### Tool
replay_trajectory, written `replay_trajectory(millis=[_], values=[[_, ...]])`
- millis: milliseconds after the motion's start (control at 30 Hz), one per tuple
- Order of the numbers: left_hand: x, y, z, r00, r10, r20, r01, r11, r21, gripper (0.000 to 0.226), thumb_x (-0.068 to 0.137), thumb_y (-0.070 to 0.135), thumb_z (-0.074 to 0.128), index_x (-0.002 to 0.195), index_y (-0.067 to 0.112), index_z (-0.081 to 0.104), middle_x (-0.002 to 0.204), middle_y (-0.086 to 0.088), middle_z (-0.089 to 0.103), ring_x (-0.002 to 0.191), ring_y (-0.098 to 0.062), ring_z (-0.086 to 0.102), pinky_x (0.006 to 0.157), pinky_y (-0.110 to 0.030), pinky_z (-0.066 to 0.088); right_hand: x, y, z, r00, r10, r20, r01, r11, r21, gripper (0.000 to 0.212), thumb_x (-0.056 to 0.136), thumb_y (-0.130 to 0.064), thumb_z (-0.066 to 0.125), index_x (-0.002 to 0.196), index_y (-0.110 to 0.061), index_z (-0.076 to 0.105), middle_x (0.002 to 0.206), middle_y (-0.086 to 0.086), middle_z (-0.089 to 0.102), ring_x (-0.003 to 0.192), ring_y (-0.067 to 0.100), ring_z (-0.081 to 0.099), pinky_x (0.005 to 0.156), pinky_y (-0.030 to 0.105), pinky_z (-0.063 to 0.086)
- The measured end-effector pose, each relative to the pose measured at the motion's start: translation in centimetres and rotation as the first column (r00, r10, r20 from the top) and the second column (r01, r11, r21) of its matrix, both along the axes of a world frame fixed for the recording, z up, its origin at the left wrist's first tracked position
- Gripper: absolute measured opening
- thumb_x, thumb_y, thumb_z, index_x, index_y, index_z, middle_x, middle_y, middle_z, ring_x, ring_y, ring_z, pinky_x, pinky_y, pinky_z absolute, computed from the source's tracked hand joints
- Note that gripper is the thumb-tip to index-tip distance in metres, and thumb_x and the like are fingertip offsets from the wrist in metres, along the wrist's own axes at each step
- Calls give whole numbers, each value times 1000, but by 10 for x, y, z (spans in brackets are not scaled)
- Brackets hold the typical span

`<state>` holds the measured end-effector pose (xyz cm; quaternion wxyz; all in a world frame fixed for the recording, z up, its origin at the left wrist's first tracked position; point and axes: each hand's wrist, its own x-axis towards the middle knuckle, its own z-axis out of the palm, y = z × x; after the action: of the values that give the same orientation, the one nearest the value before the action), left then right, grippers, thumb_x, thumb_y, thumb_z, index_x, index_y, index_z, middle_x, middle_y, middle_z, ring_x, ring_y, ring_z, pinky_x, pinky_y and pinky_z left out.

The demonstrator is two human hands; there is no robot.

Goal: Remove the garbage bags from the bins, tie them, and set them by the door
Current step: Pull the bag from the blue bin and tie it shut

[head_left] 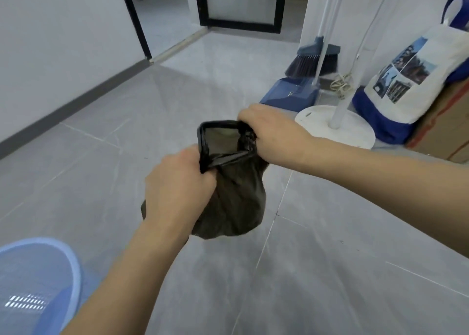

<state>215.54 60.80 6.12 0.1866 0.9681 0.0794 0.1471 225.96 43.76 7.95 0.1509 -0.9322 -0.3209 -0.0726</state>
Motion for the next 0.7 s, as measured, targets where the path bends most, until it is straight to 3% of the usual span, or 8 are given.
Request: replay_trajectory(millis=[67, 200, 300, 367, 500, 600, 667, 700], values=[[5, 2, 5, 1000, 29, 0, -29, 1000, -6, 4, 81, 22, 53, 79, 19, 55, 69, -2, 60, 62, -28, 51, 51, -31, 34, 2, -5, 5, 999, -37, -3, 37, 998, 42, 19, 79, -2, 45, 96, -10, 50, 97, 9, 52, 86, 25, 49, 68, 30, 30], [-8, 5, -24, 930, 26, -367, 35, 987, 157, 4, 80, 22, 53, 81, 19, 56, 82, -6, 64, 69, -29, 52, 59, -30, 39, -4, -19, -10, 994, -76, -85, 46, 948, -314, 21, 82, -17, 49, 102, -14, 43, 109, 10, 57, 97, 34, 59, 67, 34, 38], [-1, 12, -20, 983, 71, -170, -38, 981, 189, 3, 80, 19, 53, 80, 16, 52, 71, -4, 56, 67, -32, 52, 57, -32, 35, -2, -29, -2, 999, -33, -24, 24, 946, -323, 24, 82, -25, 49, 94, -18, 30, 101, 10, 58, 89, 35, 59, 64, 37, 41], [1, 20, -26, 960, 121, -254, -71, 978, 198, 7, 81, 14, 50, 87, 13, 48, 76, -7, 57, 69, -32, 52, 59, -34, 38, 1, -41, -3, 994, -105, -38, 85, 933, -351, 32, 85, -37, 50, 102, -17, 33, 103, 11, 58, 89, 35, 59, 66, 38, 44], [-23, 15, -73, 699, 196, -688, 57, 943, 327, 26, 85, 15, 50, 111, 12, 54, 107, -9, 67, 96, -30, 66, 75, -35, 49, -24, -51, -57, 937, -240, -253, 35, 786, -617, 68, 80, -69, 50, 117, -12, 51, 111, 11, 62, 97, 34, 62, 74, 37, 48], [-31, 12, -97, 415, 260, -872, 241, 893, 381, 33, 87, 20, 50, 116, 14, 64, 116, -4, 66, 105, -25, 64, 85, -32, 50, -48, -48, -93, 564, -557, -609, -213, 614, -760, 86, 75, -79, 52, 123, -8, 56, 101, 14, 65, 89, 33, 62, 85, 35, 48], [-36, 10, -100, 299, 320, -899, 309, 859, 409, 33, 87, 21, 49, 116, 17, 64, 114, -3, 64, 102, -24, 62, 83, -33, 50, -53, -52, -112, 323, -721, -613, -441, 458, -772, 71, 80, -69, 57, 119, -9, 57, 89, 9, 68, 80, 29, 58, 86, 35, 45], [-37, 10, -101, 275, 348, -896, 310, 850, 425, 33, 87, 19, 48, 117, 18, 64, 115, -3, 63, 101, -26, 61, 81, -36, 48, -51, -54, -119, 318, -752, -578, -524, 368, -768, 61, 84, -63, 58, 112, -10, 61, 75, 6, 64, 72, 25, 54, 82, 33, 43]])
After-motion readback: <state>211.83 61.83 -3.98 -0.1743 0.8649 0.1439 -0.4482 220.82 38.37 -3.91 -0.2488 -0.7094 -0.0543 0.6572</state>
